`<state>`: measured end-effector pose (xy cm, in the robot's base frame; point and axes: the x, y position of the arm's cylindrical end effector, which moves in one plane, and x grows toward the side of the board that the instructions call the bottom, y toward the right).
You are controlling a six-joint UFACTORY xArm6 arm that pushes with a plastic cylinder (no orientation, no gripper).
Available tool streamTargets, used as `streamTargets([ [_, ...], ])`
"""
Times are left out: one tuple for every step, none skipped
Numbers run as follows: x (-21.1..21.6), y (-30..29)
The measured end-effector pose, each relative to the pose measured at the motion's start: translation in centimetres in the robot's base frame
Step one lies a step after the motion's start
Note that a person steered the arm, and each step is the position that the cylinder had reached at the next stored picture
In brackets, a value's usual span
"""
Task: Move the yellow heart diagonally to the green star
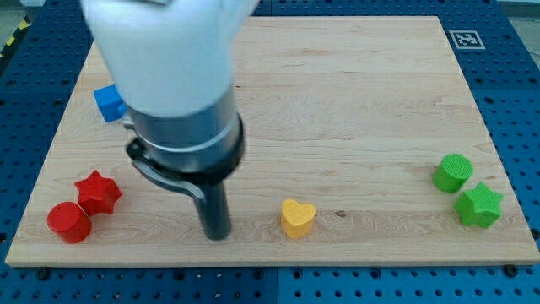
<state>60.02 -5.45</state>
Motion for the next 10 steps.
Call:
streamTargets([
  [0.7, 4.6],
  [0.6, 8.2],
  [0.1, 8.5],
  [-0.8, 8.5],
  [-1.7, 8.7],
  [-1.7, 9.1],
  [-1.7, 10.4],
  [-1.7, 12.2],
  [-2.1, 11.7],
  [-4.3, 10.9],
])
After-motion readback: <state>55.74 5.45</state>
